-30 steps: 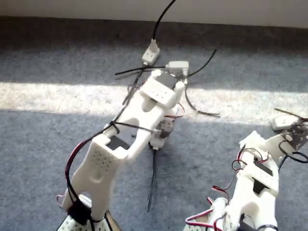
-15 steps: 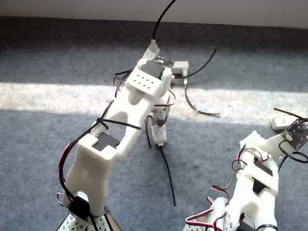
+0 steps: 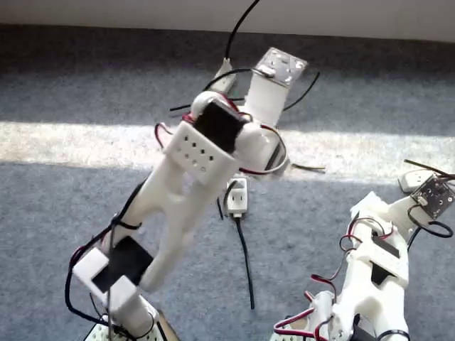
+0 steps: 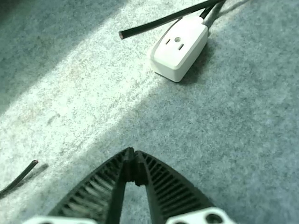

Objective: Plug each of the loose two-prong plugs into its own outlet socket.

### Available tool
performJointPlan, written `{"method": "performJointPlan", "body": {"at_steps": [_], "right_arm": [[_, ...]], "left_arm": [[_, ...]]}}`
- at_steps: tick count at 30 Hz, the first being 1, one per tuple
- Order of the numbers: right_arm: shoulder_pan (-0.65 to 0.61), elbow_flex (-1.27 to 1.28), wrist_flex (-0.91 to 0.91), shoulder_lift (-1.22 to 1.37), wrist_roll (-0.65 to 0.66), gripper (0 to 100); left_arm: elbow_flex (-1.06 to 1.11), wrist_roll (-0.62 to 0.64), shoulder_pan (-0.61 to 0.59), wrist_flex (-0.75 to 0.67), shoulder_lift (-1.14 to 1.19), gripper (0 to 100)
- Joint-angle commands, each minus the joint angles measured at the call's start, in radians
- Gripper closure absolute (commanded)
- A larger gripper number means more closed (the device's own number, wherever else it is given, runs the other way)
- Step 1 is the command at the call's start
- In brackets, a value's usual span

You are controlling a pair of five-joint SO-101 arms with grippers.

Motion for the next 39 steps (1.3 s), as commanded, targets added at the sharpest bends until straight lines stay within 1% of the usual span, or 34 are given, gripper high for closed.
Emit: {"method": "performJointPlan", "body": {"at_steps": [1,3,5,7,9,13,16,20,23,26,29,31,35,39], "right_arm": [[-0.051,-0.007,-0.012,-0.015,0.060,91.1],[-0.090,-0.004,-0.012,-0.015,0.097,84.6],[-0.131,-0.004,-0.008,-0.016,0.130,80.3],[-0.173,-0.008,0.042,-0.019,0.169,79.9],[-0.219,-0.048,0.131,-0.024,0.173,79.9],[-0.341,-0.288,0.476,-0.021,0.175,79.9],[-0.470,-0.515,0.730,-0.015,0.198,79.9],[-0.653,-0.777,0.974,-0.013,0.308,79.9],[-0.733,-0.891,1.086,-0.012,0.331,79.9],[-0.766,-0.900,1.112,-0.012,0.334,79.9],[-0.805,-0.883,1.132,0.022,0.338,79.9],[-0.837,-0.880,1.176,0.088,0.367,80.0],[-0.842,-0.880,1.247,0.295,0.384,80.0],[-0.855,-0.938,1.253,0.447,0.382,80.0]], "left_arm": [[-0.007,-0.006,-0.117,0.003,-0.177,79],[0.024,0.026,-0.214,0.003,-0.220,78],[0.053,0.063,-0.314,0.003,-0.249,78],[0.094,0.078,-0.401,0.003,-0.271,78],[0.148,0.078,-0.476,0.003,-0.288,78],[0.280,0.078,-0.634,0.003,-0.306,78],[0.394,0.078,-0.725,0.003,-0.300,78],[0.575,0.077,-0.763,-0.008,-0.300,78],[0.716,0.078,-0.765,-0.107,-0.300,79],[0.835,0.089,-0.789,-0.219,-0.300,79],[0.929,0.147,-0.834,-0.302,-0.300,79],[0.995,0.163,-0.865,-0.376,-0.300,79],[1.095,0.163,-0.911,-0.523,-0.300,79],[1.130,0.163,-0.917,-0.583,-0.300,79]]}}
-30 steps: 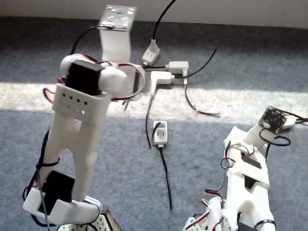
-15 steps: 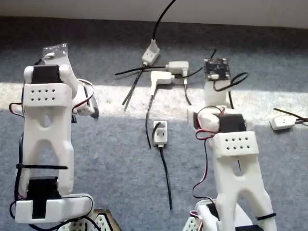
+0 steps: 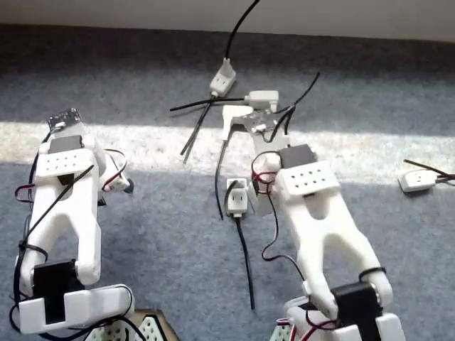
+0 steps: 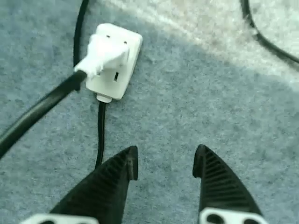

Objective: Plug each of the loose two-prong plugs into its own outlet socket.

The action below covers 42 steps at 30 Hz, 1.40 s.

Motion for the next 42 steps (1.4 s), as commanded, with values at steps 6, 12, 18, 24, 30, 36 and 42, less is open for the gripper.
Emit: {"method": "performJointPlan", "body": {"at_steps": [6,12,18,24,30,36,42], "right_arm": [[-0.160,-0.166,0.101,0.104,0.005,80.0],[-0.257,-0.177,0.070,0.108,0.003,80.0],[-0.232,-0.177,-0.027,0.108,0.009,80.0],[-0.211,-0.217,-0.041,0.110,0.052,80.0],[-0.206,-0.275,-0.042,0.111,0.192,80.0],[-0.206,-0.259,-0.157,0.114,0.295,80.0],[-0.208,-0.154,-0.262,0.113,0.400,80.0]], "left_arm": [[0.018,0.011,-0.007,-0.064,-0.027,79],[0.027,0.011,0.024,-0.064,-0.027,79],[0.028,0.011,0.024,-0.064,-0.027,79],[0.028,0.011,0.028,-0.064,-0.027,79],[0.028,0.011,0.030,-0.064,-0.027,79],[0.028,0.011,0.030,-0.064,-0.027,79],[0.028,0.011,0.030,-0.064,-0.027,79]]}}
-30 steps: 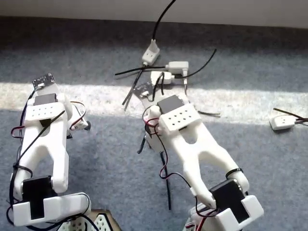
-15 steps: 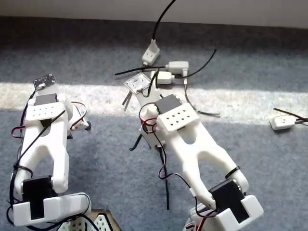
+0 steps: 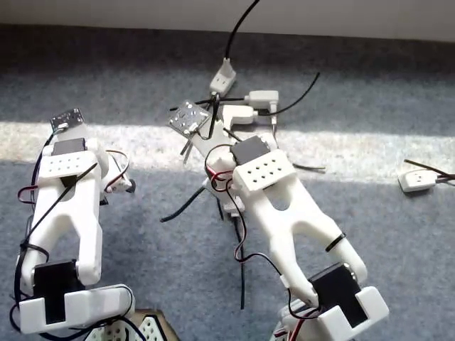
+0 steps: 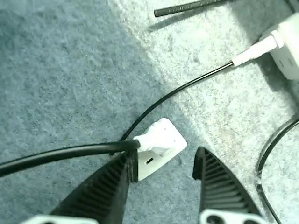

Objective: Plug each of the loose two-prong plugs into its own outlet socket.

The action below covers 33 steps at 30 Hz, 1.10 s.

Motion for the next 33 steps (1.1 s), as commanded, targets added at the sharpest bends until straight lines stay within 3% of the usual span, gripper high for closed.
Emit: {"method": "performJointPlan", "body": {"at_steps": [1,8,17,23,28,33], "right_arm": [[0.013,0.038,-0.047,-0.007,0.081,80.0],[0.013,0.107,0.015,-0.016,0.256,80.0],[-0.024,0.107,0.015,-0.019,0.344,80.0],[-0.160,0.108,0.015,-0.136,0.358,80.0],[-0.295,0.110,0.015,-0.171,0.387,80.0],[-0.303,0.070,-0.008,-0.036,0.462,80.0]], "left_arm": [[-0.002,0.011,0.021,-0.011,-0.027,79],[-0.002,0.011,0.021,-0.011,-0.027,79],[-0.002,0.011,0.015,-0.011,-0.027,79],[-0.008,0.021,-0.013,-0.011,-0.030,79],[-0.010,0.138,-0.104,-0.011,-0.035,79],[-0.010,0.147,-0.120,-0.012,-0.031,79]]}}
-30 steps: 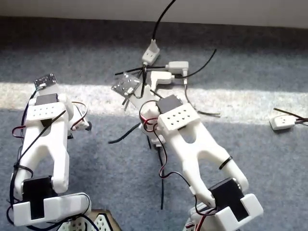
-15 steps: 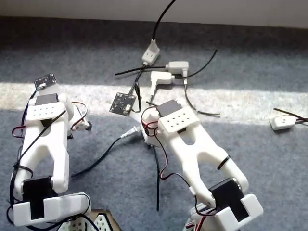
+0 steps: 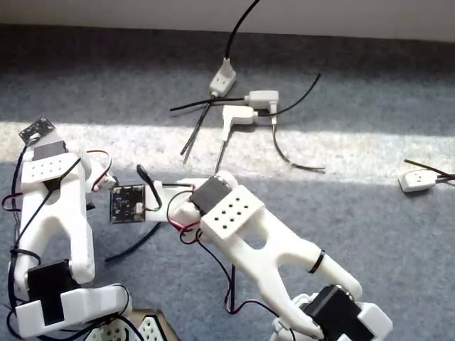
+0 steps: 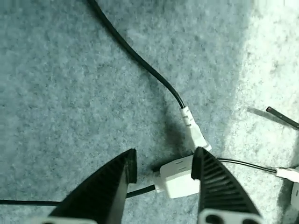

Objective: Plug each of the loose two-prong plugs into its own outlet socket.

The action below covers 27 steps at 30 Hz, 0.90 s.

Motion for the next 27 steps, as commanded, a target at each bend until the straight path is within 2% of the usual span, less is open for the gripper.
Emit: {"method": "performJointPlan", "body": {"at_steps": [1,9,16,27], "right_arm": [[0.007,-0.070,-0.013,0.091,0.040,80.0],[0.019,-0.305,-0.012,0.344,0.058,80.0],[0.024,-0.357,0.008,0.363,0.121,80.0],[0.081,-0.464,-0.021,0.532,0.123,84.7]], "left_arm": [[-0.010,0.011,-0.012,-0.012,-0.031,79],[-0.007,0.009,-0.012,-0.031,-0.028,79],[-0.007,0.009,-0.010,-0.031,-0.028,79],[-0.005,0.009,-0.010,-0.031,-0.028,79]]}}
